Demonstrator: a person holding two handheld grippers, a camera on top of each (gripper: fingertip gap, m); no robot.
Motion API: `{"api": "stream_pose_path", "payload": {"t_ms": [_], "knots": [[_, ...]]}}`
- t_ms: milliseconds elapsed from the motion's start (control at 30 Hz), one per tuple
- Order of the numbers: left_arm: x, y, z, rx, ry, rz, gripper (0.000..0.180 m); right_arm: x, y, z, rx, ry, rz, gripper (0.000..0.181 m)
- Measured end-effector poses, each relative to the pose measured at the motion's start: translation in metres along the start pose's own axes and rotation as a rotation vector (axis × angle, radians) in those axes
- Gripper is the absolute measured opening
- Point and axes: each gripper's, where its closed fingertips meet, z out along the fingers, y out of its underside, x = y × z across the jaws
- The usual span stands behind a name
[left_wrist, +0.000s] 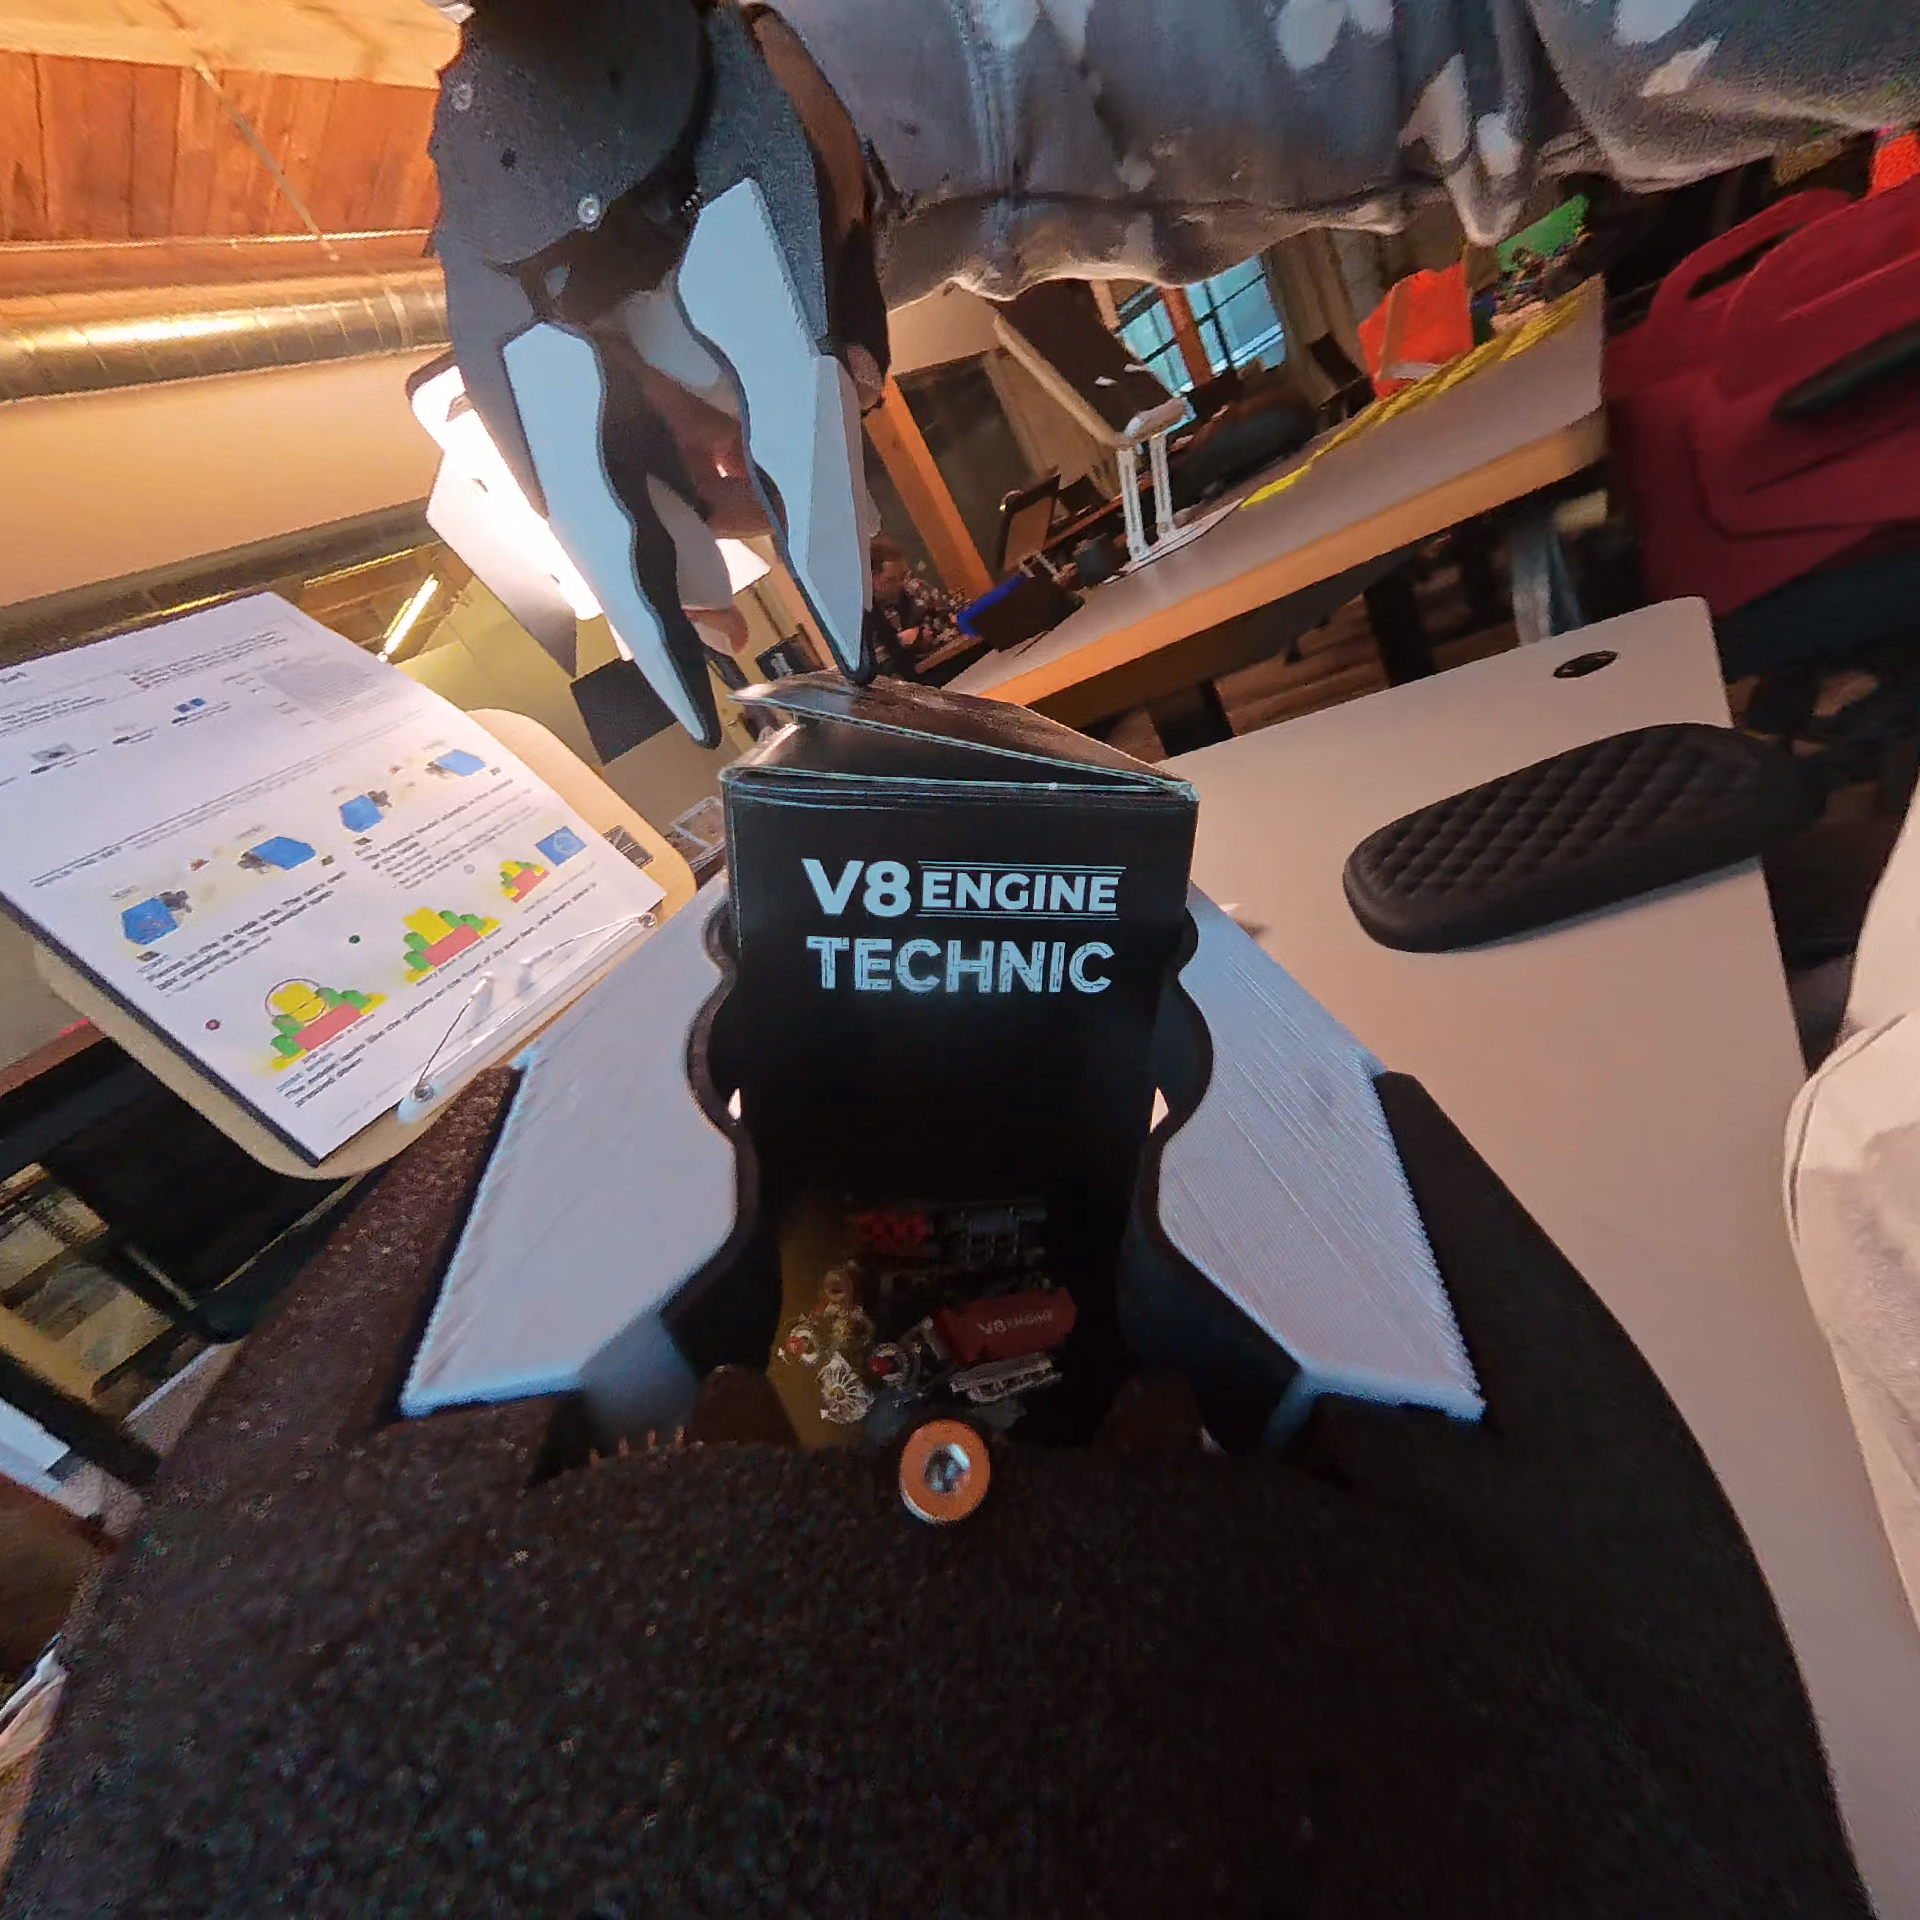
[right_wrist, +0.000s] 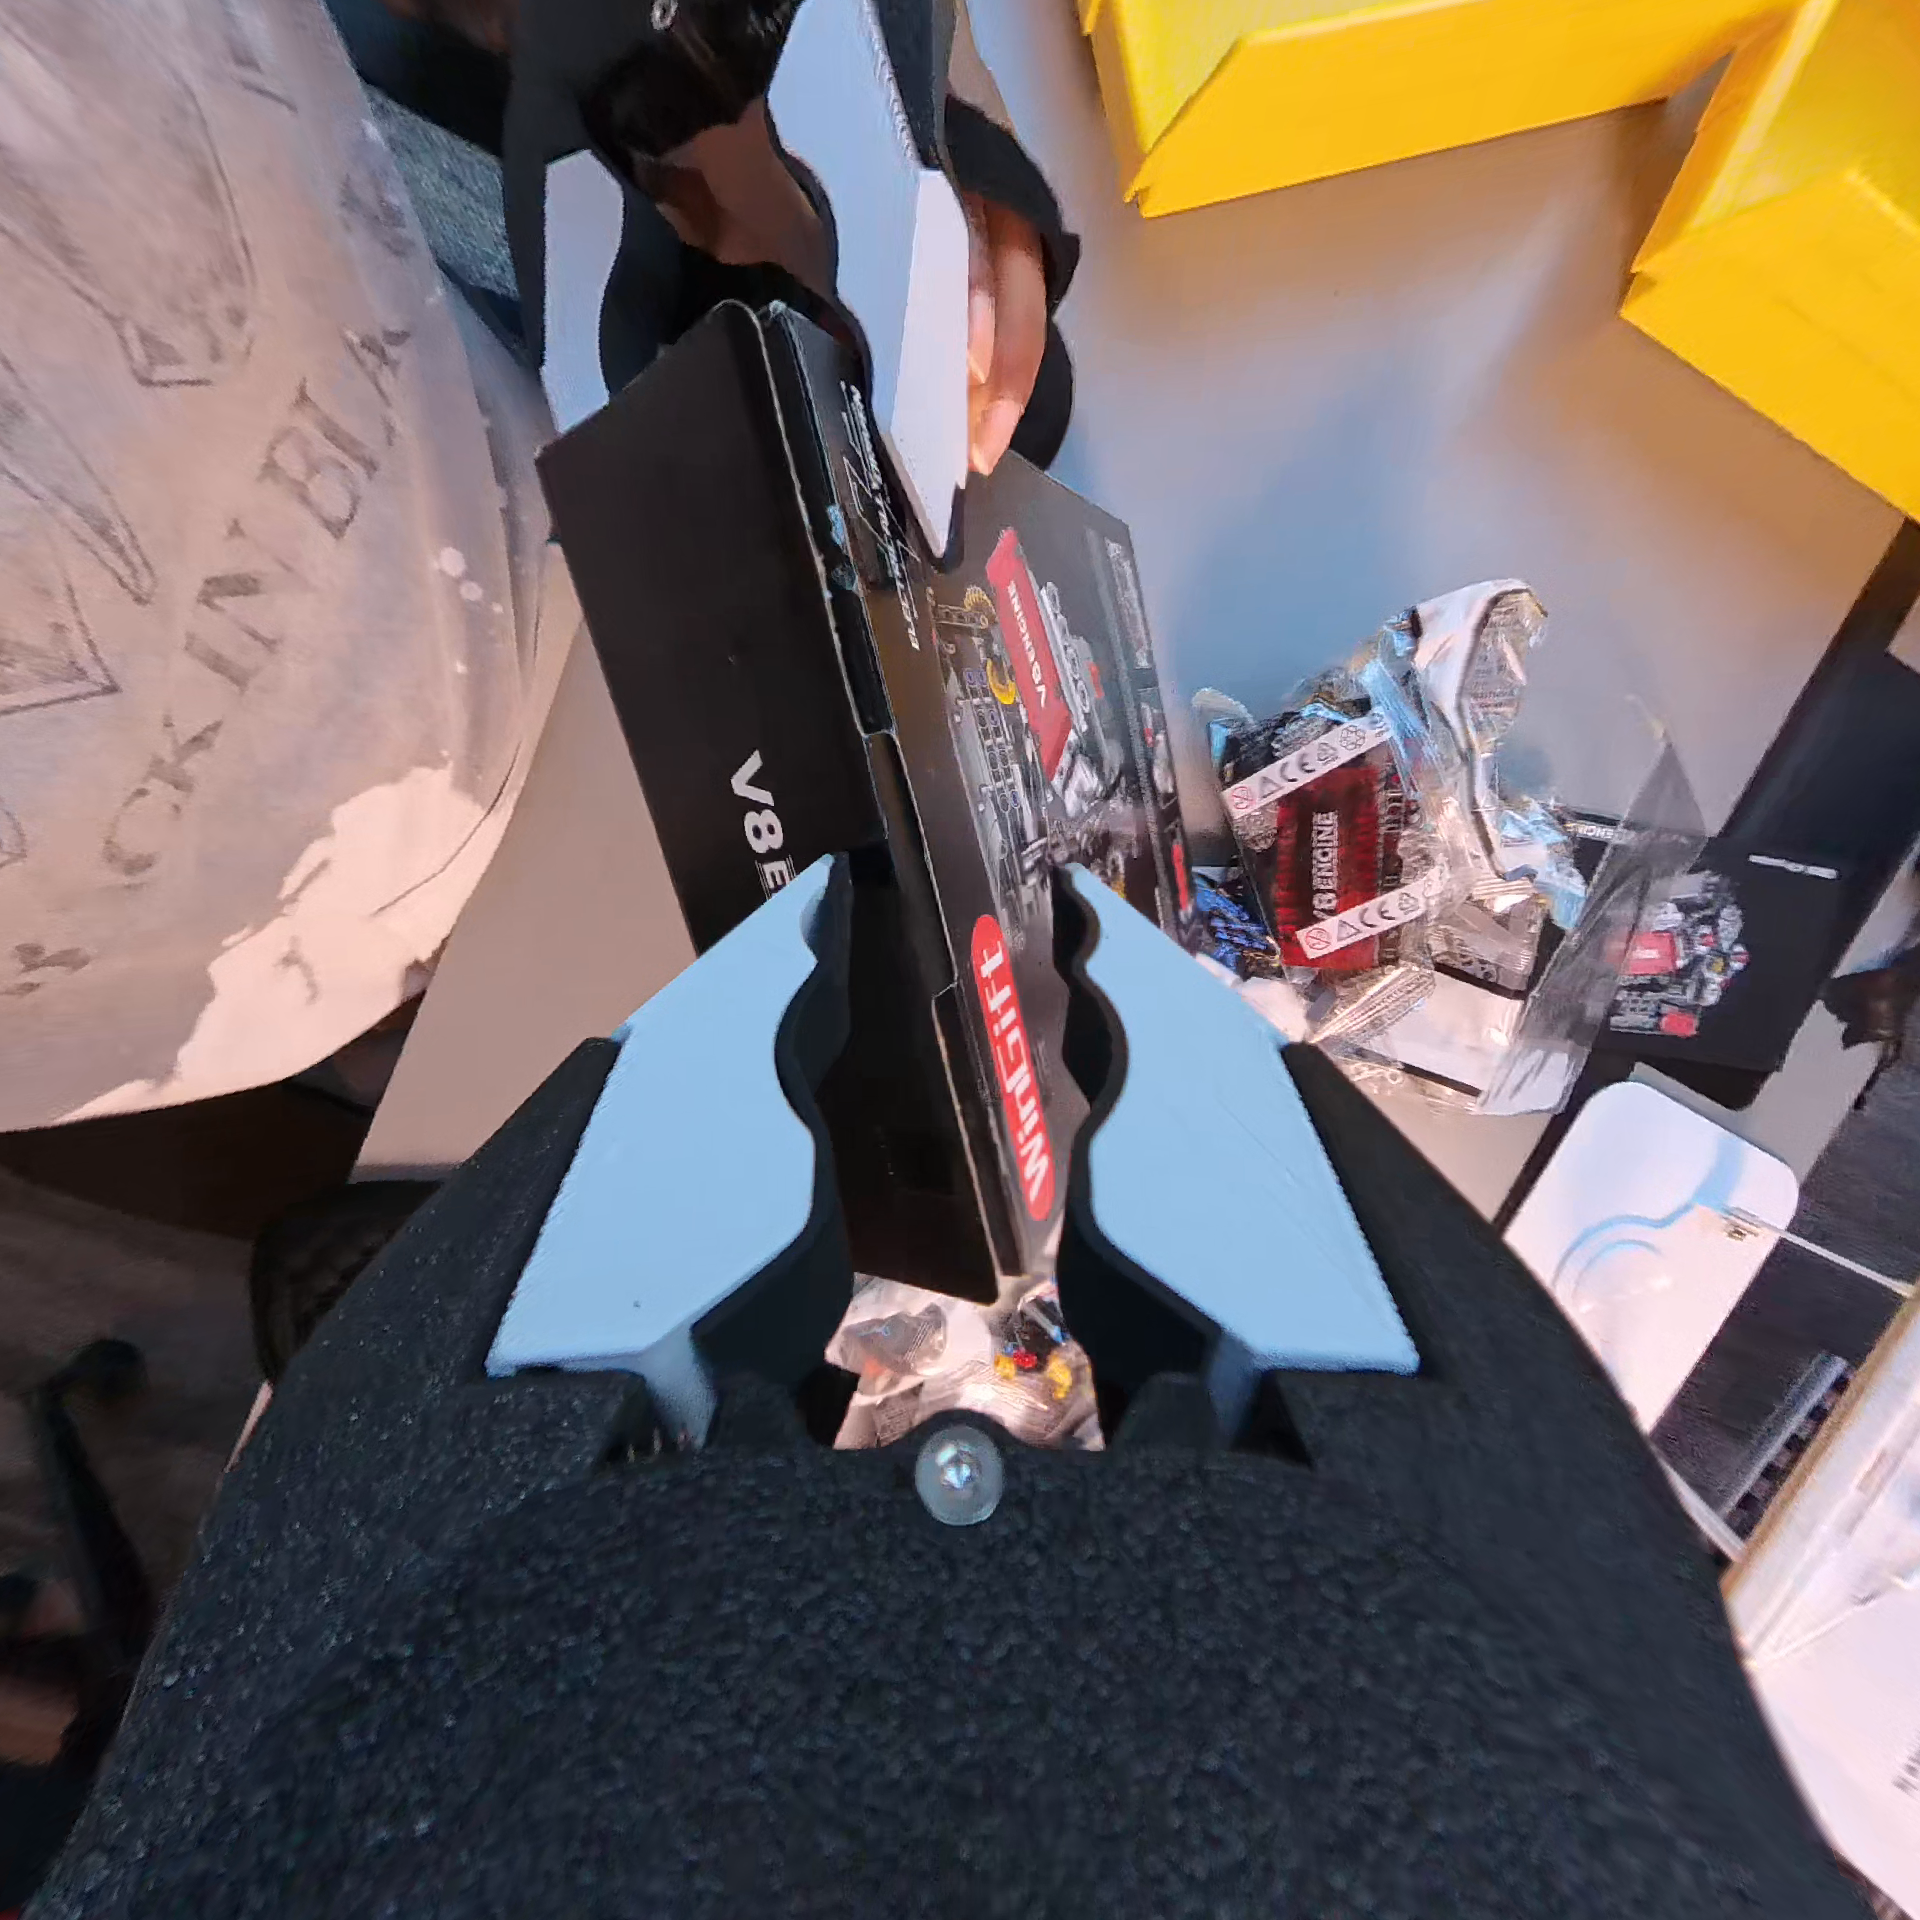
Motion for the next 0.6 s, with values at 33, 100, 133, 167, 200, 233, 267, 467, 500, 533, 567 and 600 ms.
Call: {"api": "stream_pose_path", "payload": {"t_ms": [33,100,133,167,200,233,267,467,500,533,567,600], "knots": [[0.002,-0.002,0.000,0.013,0.017,0.000,0.077,-0.004,0.000,0.001,-0.009,-0.036,0.004,0.039],[0.009,-0.011,-0.002,0.063,0.061,-0.025,0.078,-0.016,0.001,0.002,-0.014,-0.189,0.066,0.039],[0.012,-0.017,-0.003,0.096,0.086,-0.059,0.073,-0.021,0.000,0.002,-0.017,-0.277,0.117,0.042],[0.014,-0.025,-0.004,0.136,0.113,-0.109,0.073,-0.026,0.000,0.002,-0.027,-0.374,0.177,0.044],[0.015,-0.032,-0.006,0.176,0.140,-0.160,0.073,-0.032,-0.002,0.003,-0.044,-0.484,0.227,0.044],[0.016,-0.036,-0.008,0.201,0.162,-0.195,0.073,-0.038,-0.003,0.004,-0.063,-0.599,0.264,0.044],[0.016,-0.035,-0.009,0.208,0.169,-0.202,0.072,-0.044,-0.004,0.005,-0.074,-0.717,0.294,0.037],[-0.010,-0.018,-0.026,0.225,0.118,-0.377,0.075,-0.019,-0.020,0.018,0.118,-1.033,0.495,0.031],[-0.014,-0.016,-0.026,0.218,0.119,-0.388,0.075,-0.014,-0.020,0.018,0.136,-1.052,0.506,0.033],[-0.018,-0.015,-0.025,0.215,0.112,-0.389,0.074,-0.010,-0.020,0.019,0.156,-1.058,0.515,0.033],[-0.021,-0.013,-0.025,0.212,0.108,-0.399,0.075,-0.006,-0.021,0.019,0.172,-1.043,0.523,0.033],[-0.024,-0.012,-0.025,0.209,0.107,-0.413,0.075,-0.002,-0.021,0.019,0.190,-1.000,0.517,0.034]]}}
